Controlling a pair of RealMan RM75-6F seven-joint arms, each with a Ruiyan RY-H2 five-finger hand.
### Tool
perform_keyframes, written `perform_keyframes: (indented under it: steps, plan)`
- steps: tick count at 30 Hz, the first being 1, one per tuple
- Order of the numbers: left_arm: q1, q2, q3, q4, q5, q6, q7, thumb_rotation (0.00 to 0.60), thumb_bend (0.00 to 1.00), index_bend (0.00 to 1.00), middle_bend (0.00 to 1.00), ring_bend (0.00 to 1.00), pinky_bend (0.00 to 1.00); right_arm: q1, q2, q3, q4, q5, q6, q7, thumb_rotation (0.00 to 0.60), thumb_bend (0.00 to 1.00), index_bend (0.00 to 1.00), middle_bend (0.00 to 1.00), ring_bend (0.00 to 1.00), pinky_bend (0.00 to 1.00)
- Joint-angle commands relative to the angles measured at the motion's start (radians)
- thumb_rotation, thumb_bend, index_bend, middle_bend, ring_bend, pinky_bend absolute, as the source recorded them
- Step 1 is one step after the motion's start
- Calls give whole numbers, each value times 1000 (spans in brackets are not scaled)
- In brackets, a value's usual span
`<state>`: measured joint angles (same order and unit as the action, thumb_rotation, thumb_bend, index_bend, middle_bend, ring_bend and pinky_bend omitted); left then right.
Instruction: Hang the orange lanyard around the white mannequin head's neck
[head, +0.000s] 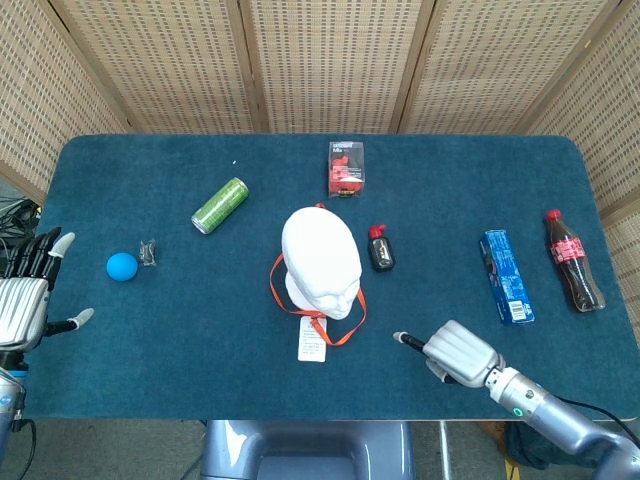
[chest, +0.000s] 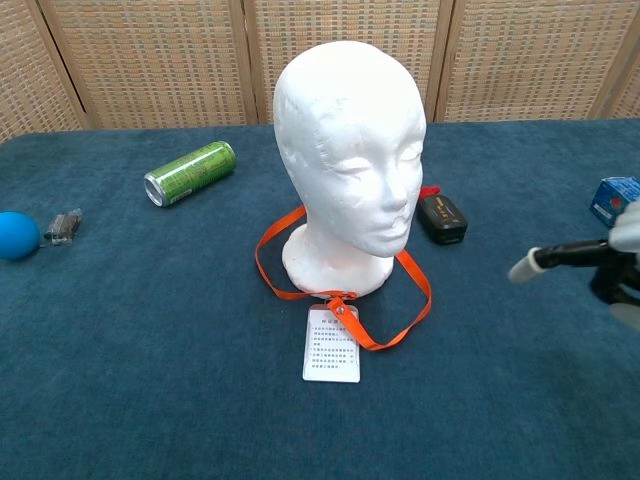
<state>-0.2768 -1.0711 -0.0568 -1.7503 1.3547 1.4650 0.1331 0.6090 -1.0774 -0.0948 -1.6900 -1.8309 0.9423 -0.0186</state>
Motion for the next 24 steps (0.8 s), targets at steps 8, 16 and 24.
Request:
perform_keyframes:
  steps: [8,16,24]
  plan:
    - [0,-3,-19,13,-21,-30,-8,600,0,0,0,0,0,123,-176,74,-10,103,-215,-97,600,803,163,799,736,907]
    - [-2,-8,-29,20,-33,-52,-4,600,0,0,0,0,0,169,-315,116,39,215,-311,-187,600,804,155,799,736,907]
    - [1,-10,-36,21,-37,-64,0,600,0,0,0,0,0,204,-399,159,93,361,-367,-292,600,803,154,799,735,907]
